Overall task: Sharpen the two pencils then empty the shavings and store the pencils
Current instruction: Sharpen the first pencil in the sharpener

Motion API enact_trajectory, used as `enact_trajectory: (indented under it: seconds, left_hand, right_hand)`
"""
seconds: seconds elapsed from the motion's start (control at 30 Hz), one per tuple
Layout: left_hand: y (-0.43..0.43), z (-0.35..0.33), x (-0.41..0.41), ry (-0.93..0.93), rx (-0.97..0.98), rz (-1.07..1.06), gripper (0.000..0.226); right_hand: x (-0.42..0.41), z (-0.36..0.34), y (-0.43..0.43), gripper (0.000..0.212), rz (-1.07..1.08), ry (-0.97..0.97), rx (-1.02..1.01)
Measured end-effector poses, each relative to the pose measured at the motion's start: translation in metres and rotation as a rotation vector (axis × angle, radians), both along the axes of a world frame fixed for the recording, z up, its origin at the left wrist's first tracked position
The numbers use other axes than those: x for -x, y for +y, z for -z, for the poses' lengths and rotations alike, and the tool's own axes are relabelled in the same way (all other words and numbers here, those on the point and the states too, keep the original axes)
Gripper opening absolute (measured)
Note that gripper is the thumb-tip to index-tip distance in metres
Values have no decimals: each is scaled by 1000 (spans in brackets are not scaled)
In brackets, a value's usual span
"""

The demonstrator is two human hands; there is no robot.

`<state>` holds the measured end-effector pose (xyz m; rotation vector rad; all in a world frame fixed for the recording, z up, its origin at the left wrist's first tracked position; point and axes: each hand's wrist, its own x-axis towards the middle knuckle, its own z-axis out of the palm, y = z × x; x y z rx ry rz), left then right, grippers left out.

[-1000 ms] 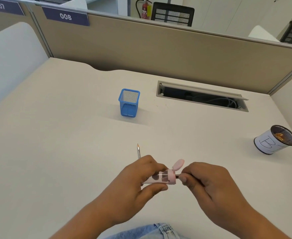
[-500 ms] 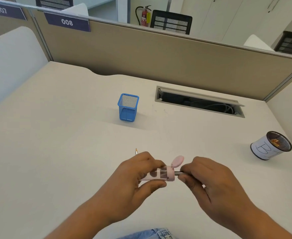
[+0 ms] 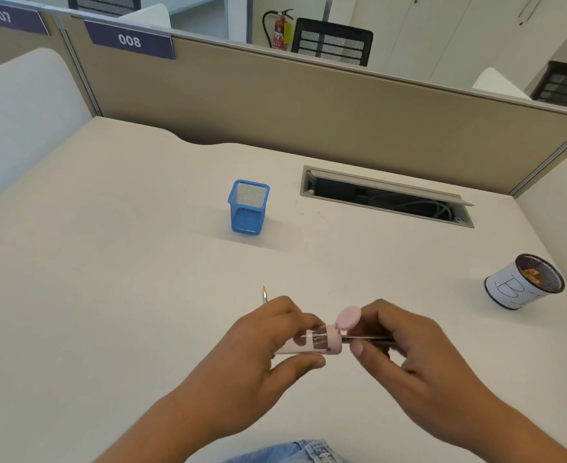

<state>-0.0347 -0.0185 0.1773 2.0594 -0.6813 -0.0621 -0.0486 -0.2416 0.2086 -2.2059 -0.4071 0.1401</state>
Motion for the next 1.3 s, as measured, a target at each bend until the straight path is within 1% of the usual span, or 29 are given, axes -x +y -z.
enact_trajectory:
  seconds: [0.07,0.1,0.13,0.2,0.27,0.3,0.37,0.43,0.47,0.5,0.53,0.57,0.63,0.7,0.73,0.77,0.8,0.83,0.87,0.9,0.97,1.0,1.03,1.07,1.1,1.17,1.2,1.23,1.3]
  left_hand:
    - [0,-2,1,42,54,-3,21]
    - [-1,-2,1,50,73,-10,20]
    - [-2,-3,2,51,81,-21,20]
    - [-4,-2,2,48,87,-40,20]
    - [-5,-1,2,40,91,-46,21]
    - [-4,0,2,34,87,-43,21]
    - [-4,2,1,4,64,-30,23]
    - [-3,4,0,-65,-2,-25,26]
    - [-3,4,-1,-111,-48,-21,28]
    - [-3,3,-2,-149,-88,-13,28]
    - [-3,3,-3,-173,-113,-4,28]
    - [-3,2,-4,-177,-116,1,28]
    - [-2,1,-5,-116,-59,-1,24]
    - [-2,-1,-6,-51,8,-11,21]
    - [-1,-2,-6,-29,29,-22,21]
    - [-2,-3,-6,-11,47,-31,21]
    - [-2,-4,-6,6,63,-40,20]
    - [-3,-4,-6,22,78,-49,20]
    - [-3,-5,-5,37,94,-55,20]
    - [-4,-6,-5,51,110,-57,20]
    - [-6,-5,-5,63,133,-58,21]
    - [-8,-5,-5,55,138,-61,22]
    - [-9,-4,-4,37,136,-66,22]
    - [-9,-2,-4,7,119,-71,23]
    - [-10,0,-4,-29,88,-68,23]
    - [-9,3,-3,-85,24,-43,26]
    - [-9,3,-3,-90,13,-28,26]
    - [-8,4,-2,-82,16,-20,25]
    - [-7,3,-3,-36,45,-16,22]
  right_hand:
    - [-5,1,-5,14,-21,-296,181]
    - [-6,1,-5,18,-21,-387,261]
    - [-7,2,-6,23,-14,-447,321]
    - [-7,3,-4,29,-25,-517,367]
    - [-8,2,-3,31,-60,-494,342]
    - [-7,2,-2,29,-64,-447,316]
    - [-5,-1,2,29,-19,-230,219]
    - [-3,-4,7,42,119,112,15]
    - [-2,-6,8,49,183,319,-87]
    - [-3,-8,10,53,211,493,-173]
    - [-4,-8,10,53,218,588,-223]
    - [-4,-8,11,54,208,615,-233]
    - [-4,-9,11,55,173,539,-189]
    - [-2,-8,9,47,123,374,-138]
    - [-2,-8,9,38,97,289,-132]
    - [-1,-7,7,28,75,176,-111]
    - [-2,-5,3,18,61,12,-35]
    - [-4,-4,0,13,40,-157,88]
    - [-6,-3,-1,15,11,-295,214]
    - [-7,-2,-1,19,-11,-383,299]
    - [-7,1,-1,29,-33,-459,352]
    - [-7,-1,0,34,-27,-423,344]
    - [-7,-4,2,38,5,-323,299]
    - [-6,-6,5,43,45,-152,207]
    - [-5,-8,6,48,108,66,73]
    - [-6,-11,6,49,190,521,-147]
    - [-7,-12,5,48,190,634,-192]
    - [-7,-12,4,48,165,661,-181]
    - [-5,-14,3,48,107,604,-133]
